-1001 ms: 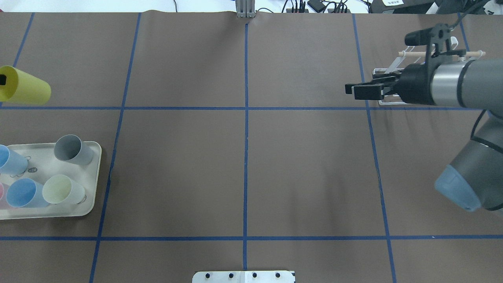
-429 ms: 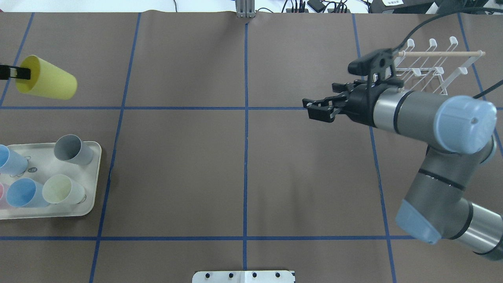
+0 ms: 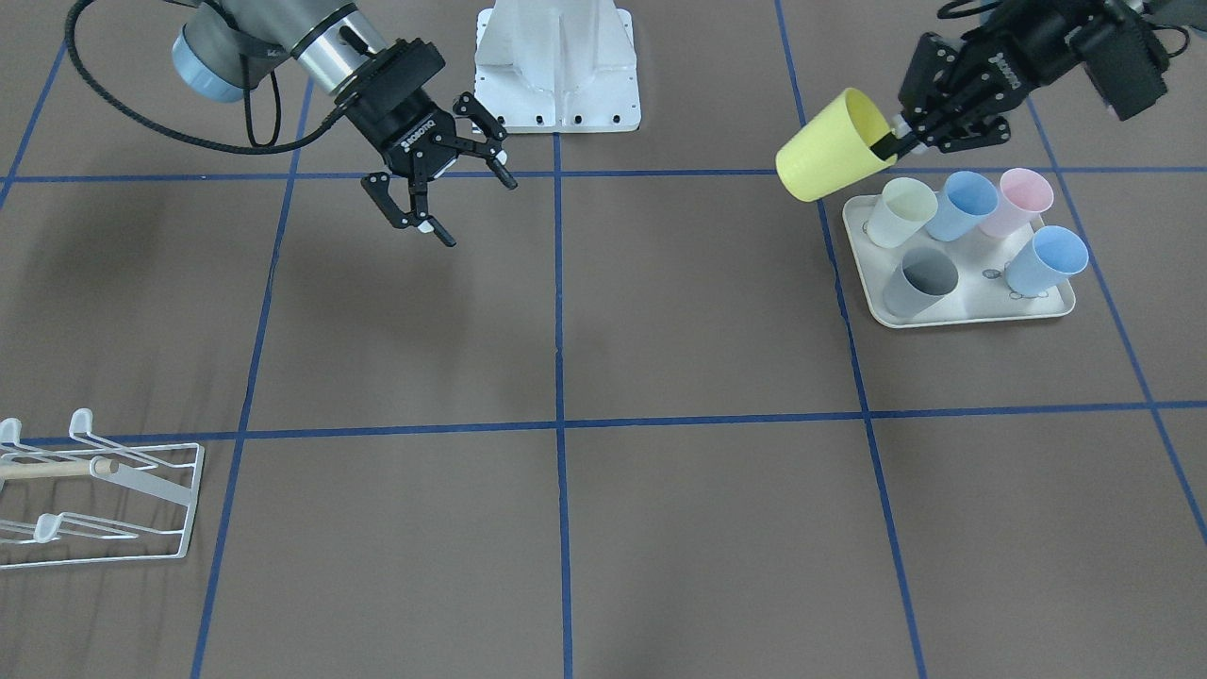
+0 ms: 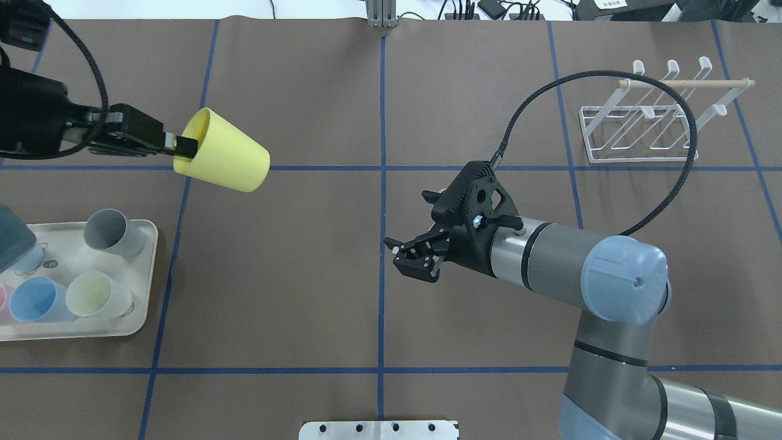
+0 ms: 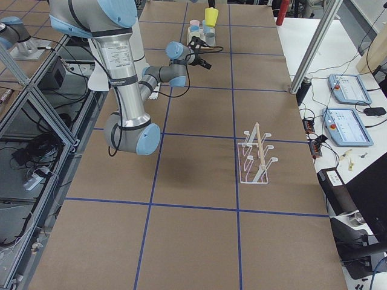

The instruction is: Transfer IKEA cup to right arm and place on rack

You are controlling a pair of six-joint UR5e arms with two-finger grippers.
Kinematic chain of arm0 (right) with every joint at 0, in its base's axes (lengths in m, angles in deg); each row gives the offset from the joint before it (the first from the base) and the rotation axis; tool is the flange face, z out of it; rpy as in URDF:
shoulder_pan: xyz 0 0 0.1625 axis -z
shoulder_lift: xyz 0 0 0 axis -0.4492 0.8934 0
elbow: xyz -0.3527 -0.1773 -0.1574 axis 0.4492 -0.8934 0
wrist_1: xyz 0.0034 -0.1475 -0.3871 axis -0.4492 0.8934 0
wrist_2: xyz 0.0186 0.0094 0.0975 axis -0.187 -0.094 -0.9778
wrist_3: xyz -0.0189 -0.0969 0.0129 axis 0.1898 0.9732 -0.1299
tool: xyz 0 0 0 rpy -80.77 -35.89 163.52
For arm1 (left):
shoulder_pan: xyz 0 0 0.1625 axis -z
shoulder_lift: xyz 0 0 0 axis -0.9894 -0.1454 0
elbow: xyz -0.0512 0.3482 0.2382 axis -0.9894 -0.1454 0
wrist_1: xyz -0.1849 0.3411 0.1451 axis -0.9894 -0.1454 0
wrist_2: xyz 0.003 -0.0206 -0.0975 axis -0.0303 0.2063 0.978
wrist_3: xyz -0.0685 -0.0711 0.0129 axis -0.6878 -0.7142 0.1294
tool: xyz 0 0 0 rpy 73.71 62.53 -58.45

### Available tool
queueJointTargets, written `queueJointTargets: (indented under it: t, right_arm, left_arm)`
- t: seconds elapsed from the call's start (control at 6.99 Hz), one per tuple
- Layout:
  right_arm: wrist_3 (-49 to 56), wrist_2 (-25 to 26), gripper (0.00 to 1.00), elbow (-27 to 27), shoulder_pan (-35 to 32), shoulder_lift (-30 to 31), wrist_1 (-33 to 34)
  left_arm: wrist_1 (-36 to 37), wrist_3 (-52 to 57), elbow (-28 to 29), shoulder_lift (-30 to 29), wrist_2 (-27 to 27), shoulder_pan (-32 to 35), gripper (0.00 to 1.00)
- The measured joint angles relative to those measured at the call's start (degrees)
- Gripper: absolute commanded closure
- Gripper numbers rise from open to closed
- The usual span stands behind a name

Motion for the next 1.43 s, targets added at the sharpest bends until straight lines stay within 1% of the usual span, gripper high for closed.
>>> queueJointTargets:
  t: [0.29, 0.43, 0.57, 0.86, 1.14, 1.43]
  right_arm:
    - [4.7, 0.1, 0.02, -6.1, 1.7, -0.1, -15.5]
    - [6.8, 0.2, 0.02, -8.1, 2.3, -0.2, -20.7]
    - [7.9, 0.2, 0.02, -9.0, 2.8, -0.2, -23.4]
    - [8.4, 0.2, 0.02, -9.3, 3.5, -0.2, -26.4]
    - [8.4, 0.2, 0.01, -9.2, 4.1, -0.3, -27.2]
    - [8.5, 0.2, 0.01, -9.1, 4.4, -0.3, -27.2]
  left_arm:
    - [-0.4, -1.5, 0.7, -2.8, -4.4, -6.3, 1.00]
    - [-0.4, -1.6, 1.0, -3.9, -5.9, -9.2, 1.00]
    - [-0.4, -1.7, 1.3, -4.6, -7.2, -11.4, 1.00]
    - [-0.4, -1.6, 2.2, -5.7, -10.3, -15.1, 1.00]
    - [-0.3, -1.6, 3.2, -7.0, -12.3, -16.9, 1.00]
    - [-0.3, -1.5, 4.1, -7.4, -12.7, -17.5, 1.00]
